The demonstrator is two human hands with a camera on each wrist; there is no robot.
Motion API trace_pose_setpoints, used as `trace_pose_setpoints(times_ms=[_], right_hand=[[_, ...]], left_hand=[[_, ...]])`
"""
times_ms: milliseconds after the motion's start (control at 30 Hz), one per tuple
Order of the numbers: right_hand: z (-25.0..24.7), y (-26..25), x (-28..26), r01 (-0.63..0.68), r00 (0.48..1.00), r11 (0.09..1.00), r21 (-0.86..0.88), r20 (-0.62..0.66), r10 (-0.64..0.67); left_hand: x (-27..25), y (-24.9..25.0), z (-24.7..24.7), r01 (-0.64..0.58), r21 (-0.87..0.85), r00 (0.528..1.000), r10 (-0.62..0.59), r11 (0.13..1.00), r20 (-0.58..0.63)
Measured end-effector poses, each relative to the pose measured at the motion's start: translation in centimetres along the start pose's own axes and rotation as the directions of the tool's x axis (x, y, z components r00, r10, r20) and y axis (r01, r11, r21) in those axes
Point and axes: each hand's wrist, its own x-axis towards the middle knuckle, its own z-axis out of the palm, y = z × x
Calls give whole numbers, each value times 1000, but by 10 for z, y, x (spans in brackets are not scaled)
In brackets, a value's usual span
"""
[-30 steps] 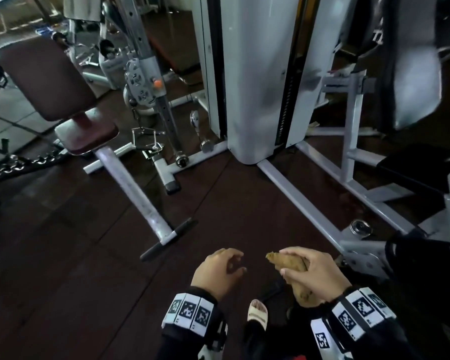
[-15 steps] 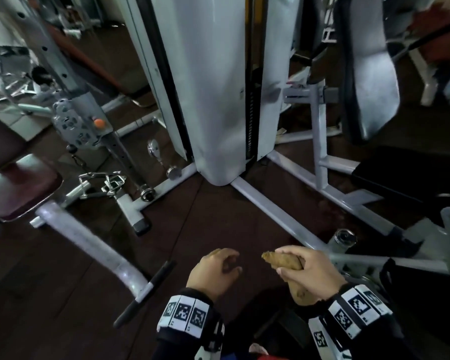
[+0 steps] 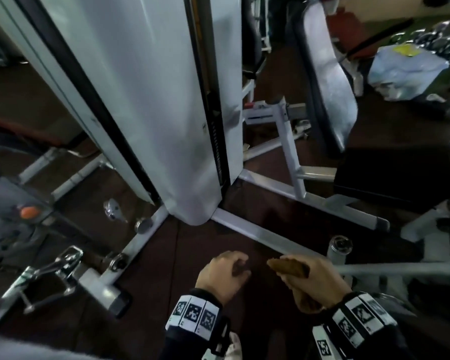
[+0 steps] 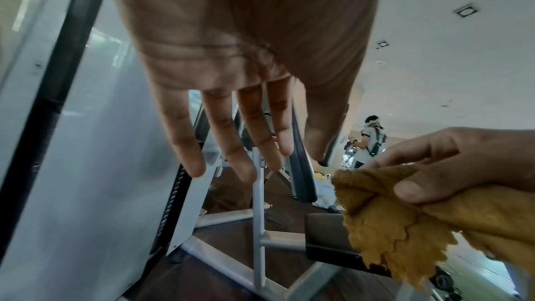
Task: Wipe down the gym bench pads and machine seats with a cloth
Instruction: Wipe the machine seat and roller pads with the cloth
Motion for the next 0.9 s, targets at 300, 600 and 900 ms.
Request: trace_pose_setpoints(times_ms=[300,600,900], right_hand=[[-12,1,27,-149,978,988,40,-141,154],[-64,27,63,-225,933,966,129,-258,251],[-128,58,99,-322,881,944,76,-340,328]], left_hand=[[82,3,-22,-169,4,977,167,986,133],[172,49,-12,-262,33,940,247,965,236],[248,108,5,-329,51,907,300,943,295]])
